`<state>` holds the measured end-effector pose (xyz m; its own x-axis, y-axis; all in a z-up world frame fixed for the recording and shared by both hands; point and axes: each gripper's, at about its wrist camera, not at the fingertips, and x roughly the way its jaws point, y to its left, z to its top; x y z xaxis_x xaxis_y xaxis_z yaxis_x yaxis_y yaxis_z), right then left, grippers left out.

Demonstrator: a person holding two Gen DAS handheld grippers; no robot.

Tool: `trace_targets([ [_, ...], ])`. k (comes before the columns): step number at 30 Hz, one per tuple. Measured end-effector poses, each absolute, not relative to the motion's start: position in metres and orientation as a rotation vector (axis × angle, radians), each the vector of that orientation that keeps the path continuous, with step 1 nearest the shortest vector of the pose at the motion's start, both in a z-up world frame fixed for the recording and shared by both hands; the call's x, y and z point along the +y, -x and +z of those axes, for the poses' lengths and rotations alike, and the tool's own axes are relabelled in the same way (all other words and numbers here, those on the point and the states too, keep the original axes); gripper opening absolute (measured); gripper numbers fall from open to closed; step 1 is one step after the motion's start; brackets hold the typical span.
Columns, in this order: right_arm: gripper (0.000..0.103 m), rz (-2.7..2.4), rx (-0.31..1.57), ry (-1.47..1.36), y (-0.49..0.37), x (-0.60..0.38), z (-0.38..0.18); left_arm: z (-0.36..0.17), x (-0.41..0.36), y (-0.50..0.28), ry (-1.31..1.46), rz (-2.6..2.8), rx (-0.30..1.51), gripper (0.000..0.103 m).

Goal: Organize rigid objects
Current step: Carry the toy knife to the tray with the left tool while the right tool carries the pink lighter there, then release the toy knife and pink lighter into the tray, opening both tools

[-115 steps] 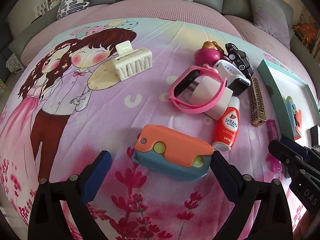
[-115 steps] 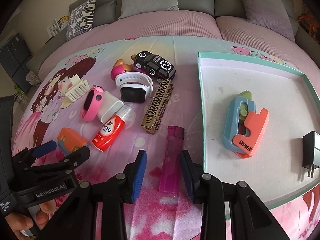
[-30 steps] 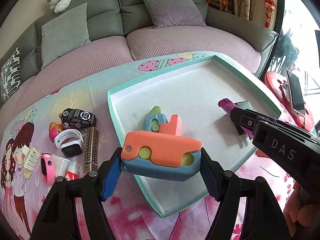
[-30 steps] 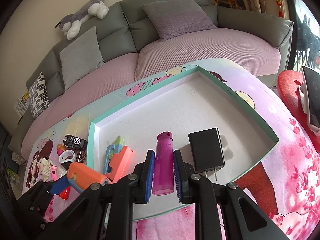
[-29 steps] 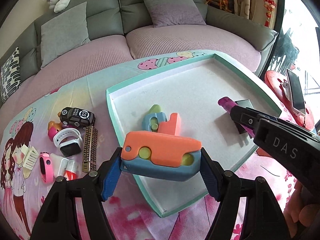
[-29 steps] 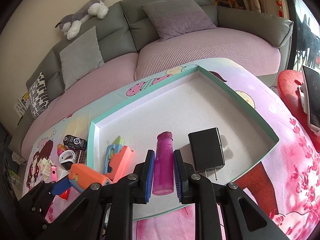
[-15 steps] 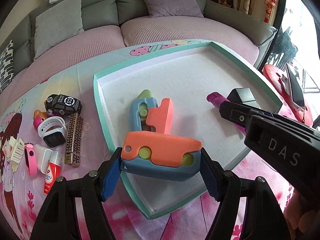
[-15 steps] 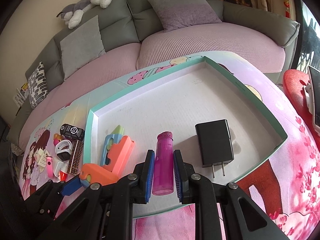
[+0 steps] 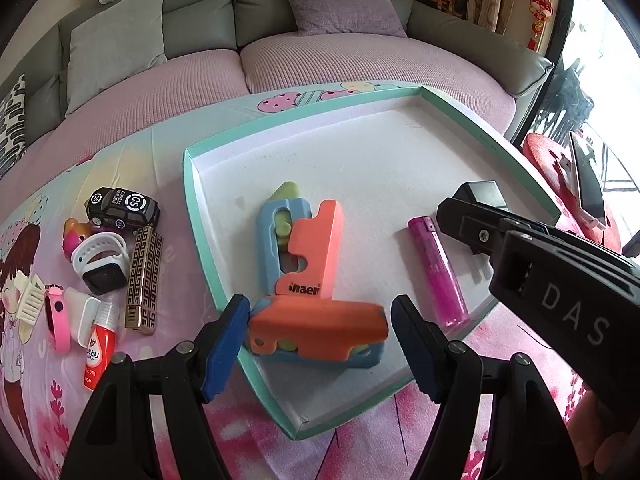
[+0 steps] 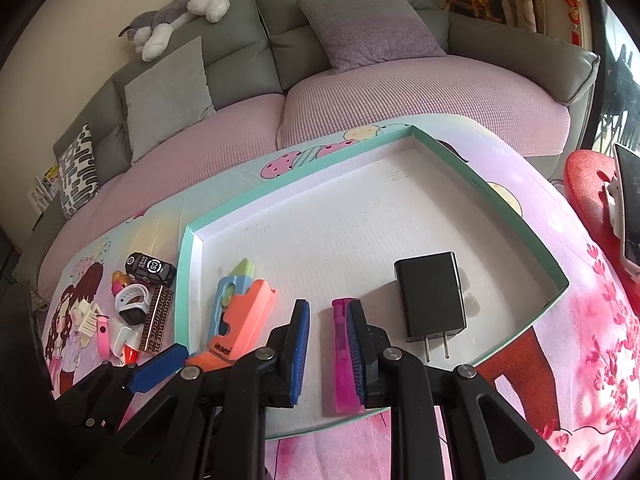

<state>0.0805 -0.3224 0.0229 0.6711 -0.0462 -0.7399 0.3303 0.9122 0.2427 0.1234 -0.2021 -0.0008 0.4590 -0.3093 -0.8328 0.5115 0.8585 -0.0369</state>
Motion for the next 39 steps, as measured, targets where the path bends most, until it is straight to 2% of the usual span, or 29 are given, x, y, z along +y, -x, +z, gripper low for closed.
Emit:
trace_targets([
  [4, 0.021, -0.230, 0.793, -0.378, -0.078, -0.324, 0.027, 0.007, -0.201, -0.122, -0.210, -0.530, 0.953, 0.080],
  [17, 0.021, -0.249, 0.766, -0.399, -0.075, -0.329, 0.030, 0.017, -0.170, -0.136, -0.136, -0.430, 0.934, 0.081],
  [26, 0.021, -0.247, 0.796, -0.381, -0.082, -0.322, 0.024, 0.018, -0.108, -0.160, -0.015, -0.221, 0.921, 0.081],
  [27, 0.027, -0.242, 0.800, -0.372, -0.084, -0.319, 0.023, 0.017, -0.101, -0.162, 0.002, -0.197, 0.922, 0.081],
  [28, 0.033, -0.239, 0.804, -0.360, -0.086, -0.315, 0.022, 0.016, -0.094, -0.165, 0.018, -0.174, 0.925, 0.089],
  [29, 0.047, -0.238, 0.807, -0.348, -0.088, -0.311, 0.022, 0.015, -0.087, -0.166, 0.032, -0.153, 0.929, 0.098],
  [30, 0.057, -0.236, 0.809, -0.337, -0.089, -0.308, 0.021, 0.013, -0.080, -0.166, 0.046, -0.133, 0.930, 0.098],
  [32, 0.058, -0.219, 0.809, -0.325, -0.090, -0.303, 0.021, 0.011, -0.068, -0.168, 0.070, -0.094, 0.935, 0.098],
  [35, 0.069, -0.203, 0.811, -0.314, -0.093, -0.297, 0.019, 0.011, -0.054, -0.168, 0.109, -0.053, 0.925, 0.098],
  [37, 0.072, -0.194, 0.814, -0.303, -0.095, -0.293, 0.018, 0.012, -0.047, -0.167, 0.128, -0.040, 0.913, 0.098],
  [39, 0.086, -0.193, 0.814, -0.292, -0.096, -0.290, 0.018, 0.013, -0.044, -0.168, 0.134, -0.029, 0.902, 0.098],
])
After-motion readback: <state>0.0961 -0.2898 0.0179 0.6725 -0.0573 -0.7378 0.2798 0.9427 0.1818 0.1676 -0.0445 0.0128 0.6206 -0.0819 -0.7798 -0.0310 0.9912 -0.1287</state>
